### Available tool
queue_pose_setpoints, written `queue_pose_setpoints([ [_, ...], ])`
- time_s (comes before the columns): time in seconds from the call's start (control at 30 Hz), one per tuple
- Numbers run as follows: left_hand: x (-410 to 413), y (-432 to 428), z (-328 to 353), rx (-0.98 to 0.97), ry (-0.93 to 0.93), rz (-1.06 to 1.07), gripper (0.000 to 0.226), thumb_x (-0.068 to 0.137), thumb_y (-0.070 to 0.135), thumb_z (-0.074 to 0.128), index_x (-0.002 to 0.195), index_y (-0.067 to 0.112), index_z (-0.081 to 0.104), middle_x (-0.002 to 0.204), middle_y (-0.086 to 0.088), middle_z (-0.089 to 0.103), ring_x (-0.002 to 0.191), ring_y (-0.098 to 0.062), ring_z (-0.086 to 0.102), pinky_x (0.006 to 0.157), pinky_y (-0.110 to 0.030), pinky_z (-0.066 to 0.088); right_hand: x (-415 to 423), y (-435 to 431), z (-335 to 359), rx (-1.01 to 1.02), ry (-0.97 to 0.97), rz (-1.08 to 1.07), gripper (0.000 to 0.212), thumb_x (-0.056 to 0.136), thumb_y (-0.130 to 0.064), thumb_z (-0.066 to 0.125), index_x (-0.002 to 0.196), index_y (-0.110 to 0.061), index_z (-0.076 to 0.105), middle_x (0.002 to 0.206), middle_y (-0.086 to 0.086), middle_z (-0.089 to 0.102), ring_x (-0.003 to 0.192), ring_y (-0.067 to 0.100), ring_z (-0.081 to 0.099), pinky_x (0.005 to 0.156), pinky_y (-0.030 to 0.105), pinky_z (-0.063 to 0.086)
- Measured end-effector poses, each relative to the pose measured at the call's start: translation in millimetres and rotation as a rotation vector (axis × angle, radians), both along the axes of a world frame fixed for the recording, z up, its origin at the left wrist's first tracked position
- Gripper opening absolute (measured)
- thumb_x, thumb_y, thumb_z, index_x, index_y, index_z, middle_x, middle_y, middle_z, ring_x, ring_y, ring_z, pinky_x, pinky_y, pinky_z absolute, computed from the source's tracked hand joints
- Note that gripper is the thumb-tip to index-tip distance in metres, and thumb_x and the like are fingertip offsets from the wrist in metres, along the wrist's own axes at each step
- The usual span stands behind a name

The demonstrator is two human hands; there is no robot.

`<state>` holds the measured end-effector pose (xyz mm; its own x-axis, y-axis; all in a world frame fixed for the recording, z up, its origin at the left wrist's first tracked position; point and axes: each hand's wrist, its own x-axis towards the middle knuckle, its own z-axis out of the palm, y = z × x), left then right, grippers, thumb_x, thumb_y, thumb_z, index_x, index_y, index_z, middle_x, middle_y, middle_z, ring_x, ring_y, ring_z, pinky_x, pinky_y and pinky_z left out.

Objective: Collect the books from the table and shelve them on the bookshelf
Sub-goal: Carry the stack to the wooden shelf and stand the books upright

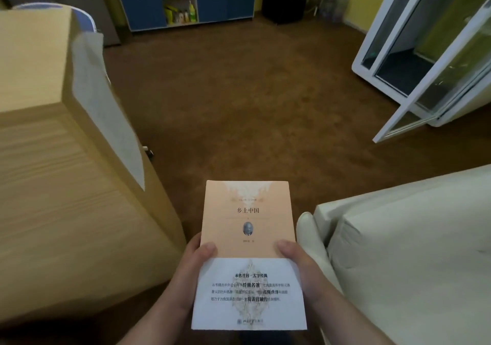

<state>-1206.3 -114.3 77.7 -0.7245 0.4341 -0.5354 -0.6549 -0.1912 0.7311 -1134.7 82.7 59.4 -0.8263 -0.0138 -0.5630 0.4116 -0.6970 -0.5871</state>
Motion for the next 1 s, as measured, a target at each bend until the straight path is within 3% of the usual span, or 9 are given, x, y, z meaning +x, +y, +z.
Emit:
queue_pose_setpoints([
  [0.03,-16,13,2,0.000,0.019,0.007,0.081,0.047,0.020,0.087,0.119,0.002,0.054,0.087,-0.015,0.078,0.074,-0.028,0.076,0.058,-0.035,0.060,-16,11,-3,0.006,0.007,-0.005,0.120,0.044,-0.034,0.097,0.146,-0.002,0.044,0.139,0.034,0.055,0.131,0.054,0.049,0.106,0.061,0.044],
  [0.1,-51,37,4,0.020,0.033,-0.020,0.089,0.044,0.014,0.086,0.124,-0.003,0.050,0.069,-0.012,0.075,0.057,-0.018,0.074,0.045,-0.026,0.056,-50,35,-6,0.000,0.013,-0.012,0.121,0.044,-0.034,0.098,0.147,-0.002,0.043,0.139,0.034,0.054,0.131,0.054,0.049,0.106,0.061,0.043],
  [0.2,-103,63,-16,0.014,0.097,0.075,0.165,-0.001,0.043,0.097,0.139,-0.018,0.034,0.085,-0.025,0.066,0.059,-0.019,0.075,0.048,-0.025,0.056,-101,72,-6,0.030,0.013,0.007,0.118,0.041,-0.035,0.097,0.143,-0.003,0.048,0.135,0.034,0.059,0.123,0.052,0.057,0.096,0.057,0.051],
  [0.33,-167,112,-13,-0.040,0.018,0.040,0.095,0.053,0.020,0.085,0.138,0.003,0.047,0.104,-0.024,0.071,0.085,-0.036,0.075,0.066,-0.041,0.059,-164,120,-7,0.087,-0.005,0.019,0.116,0.039,-0.036,0.096,0.141,-0.006,0.051,0.130,0.030,0.063,0.120,0.051,0.060,0.098,0.059,0.051],
  [0.43,-200,134,-14,-0.044,0.002,0.058,0.062,0.074,0.026,0.072,0.131,0.011,0.053,0.115,-0.024,0.070,0.102,-0.046,0.068,0.082,-0.052,0.054,-208,144,-4,0.101,0.002,0.028,0.120,0.038,-0.041,0.097,0.142,-0.006,0.050,0.132,0.031,0.062,0.122,0.052,0.058,0.102,0.063,0.047],
  [0.67,-299,159,-24,0.014,-0.015,0.103,0.061,0.075,0.034,0.061,0.132,0.014,0.051,0.117,-0.025,0.069,0.100,-0.046,0.070,0.073,-0.050,0.057,-313,176,-2,0.123,-0.020,0.076,0.112,0.042,-0.039,0.095,0.139,-0.004,0.051,0.129,0.031,0.064,0.120,0.054,0.059,0.100,0.063,0.048],
  [0.77,-352,167,-28,0.032,-0.010,0.122,0.073,0.071,0.037,0.070,0.135,0.012,0.049,0.123,-0.028,0.065,0.105,-0.049,0.066,0.082,-0.058,0.055,-372,182,-4,0.133,-0.017,0.078,0.122,0.039,-0.042,0.098,0.143,-0.002,0.048,0.133,0.032,0.061,0.121,0.054,0.058,0.104,0.067,0.044],
  [0.9,-434,177,-35,0.034,0.068,0.174,0.094,0.053,0.039,0.081,0.134,0.004,0.049,0.122,-0.029,0.065,0.106,-0.051,0.065,0.089,-0.066,0.052,-464,188,3,0.044,0.027,0.163,0.125,0.027,-0.034,0.100,0.137,0.004,0.052,0.122,0.036,0.065,0.091,0.045,0.073,0.067,0.048,0.061],
  [1.0,-495,172,-38,0.068,0.086,0.217,0.113,0.037,0.048,0.095,0.132,0.004,0.050,0.118,-0.026,0.068,0.102,-0.046,0.069,0.083,-0.059,0.057,-535,185,7,0.050,0.008,0.198,0.134,0.024,-0.034,0.100,0.142,0.002,0.047,0.127,0.037,0.062,0.090,0.043,0.073,0.063,0.045,0.061],
])
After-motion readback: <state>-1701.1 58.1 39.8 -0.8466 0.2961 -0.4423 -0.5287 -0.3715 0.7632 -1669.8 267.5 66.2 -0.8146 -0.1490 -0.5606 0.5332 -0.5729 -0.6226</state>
